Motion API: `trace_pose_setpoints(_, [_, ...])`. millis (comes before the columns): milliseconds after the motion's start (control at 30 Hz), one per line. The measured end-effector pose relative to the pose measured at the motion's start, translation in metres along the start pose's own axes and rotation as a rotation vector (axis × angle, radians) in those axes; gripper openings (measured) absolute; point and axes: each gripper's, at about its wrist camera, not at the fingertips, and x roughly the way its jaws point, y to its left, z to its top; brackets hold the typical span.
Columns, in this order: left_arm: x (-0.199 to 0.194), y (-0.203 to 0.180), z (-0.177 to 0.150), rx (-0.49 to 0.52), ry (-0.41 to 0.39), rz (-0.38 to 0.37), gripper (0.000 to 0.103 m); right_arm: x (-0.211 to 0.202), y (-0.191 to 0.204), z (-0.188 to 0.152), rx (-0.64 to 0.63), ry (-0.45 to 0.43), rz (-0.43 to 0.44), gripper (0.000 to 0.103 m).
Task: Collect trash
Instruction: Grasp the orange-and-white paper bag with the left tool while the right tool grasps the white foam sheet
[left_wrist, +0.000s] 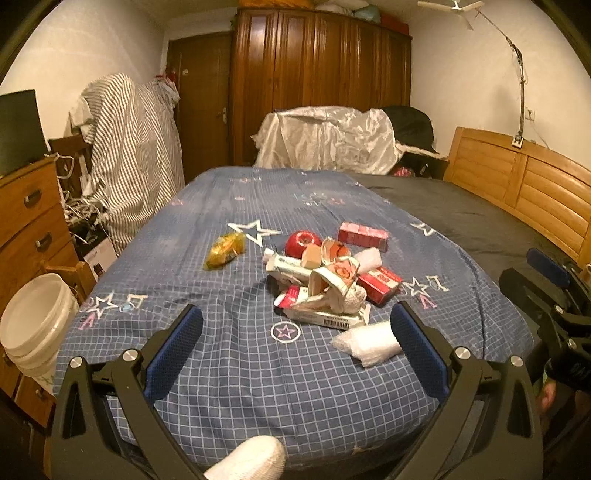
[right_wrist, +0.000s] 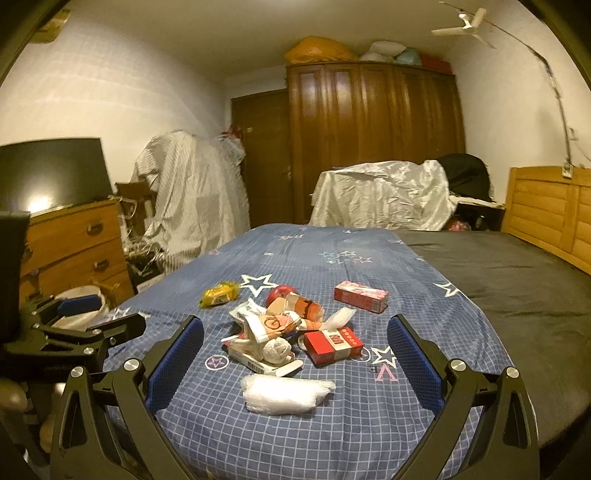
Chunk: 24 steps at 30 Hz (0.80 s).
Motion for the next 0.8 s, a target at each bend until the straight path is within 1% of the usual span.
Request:
trace_pose_setpoints(67, [0.008,0.007,0.000,-0.012,0.027,-0.010,0.098,0.009,0.000,0.000,-0.054,0.026,0.046,0.099])
trace_pose_setpoints(133, [0.020,0.015,0.000,-0.025,0.064,-0.028,0.098,0.025,0.001,-0.002,-0.149,0.076,0.092,0.099])
trace_pose_setpoints(200, [0.034,0.022,-0.001,-0.025,0.109,-0.042,0.098,0.046,0.001,-0.007,-0.242,0.157,0.164,0.099])
trace_pose_setpoints(233, [0.043,0.026,-0.002,-0.018,0.137,-0.045,0.098,0.060,0.002,-0.012,-0.302,0.214,0.216,0.099])
trace_pose_setpoints(267, [0.052,0.028,-0.002,-0.006,0.163,-0.045,0.098,0.071,0.003,-0.016,-0.352,0.256,0.245,0.099])
trace_pose_setpoints(300, [0.058,0.030,-0.003,0.001,0.184,-0.050,0.098,0.083,0.004,-0.021,-0.403,0.299,0.269,0.099])
trace_pose_setpoints(333, [0.069,0.034,-0.004,0.003,0.226,-0.073,0.098,0.098,0.008,-0.027,-0.463,0.345,0.292,0.099])
trace_pose_setpoints(400, [0.083,0.039,-0.003,-0.013,0.275,-0.108,0.098,0.126,0.014,-0.040,-0.555,0.426,0.330,0.098])
trace_pose_setpoints(433, [0.092,0.043,-0.002,-0.022,0.300,-0.122,0.098,0.136,0.016,-0.045,-0.583,0.452,0.340,0.098])
trace_pose_setpoints(533, [0.110,0.046,0.002,-0.027,0.340,-0.151,0.098,0.170,0.020,-0.055,-0.638,0.531,0.388,0.098])
trace_pose_setpoints(667, [0.138,0.045,0.012,-0.043,0.383,-0.215,0.098,0.205,0.026,-0.068,-0.659,0.595,0.451,0.098])
trace_pose_setpoints(733, [0.154,0.041,0.023,-0.054,0.402,-0.255,0.098,0.221,0.028,-0.075,-0.652,0.618,0.466,0.098])
trace_pose_setpoints(800, [0.168,0.035,0.033,-0.051,0.420,-0.286,0.098,0.233,0.024,-0.080,-0.619,0.635,0.486,0.098])
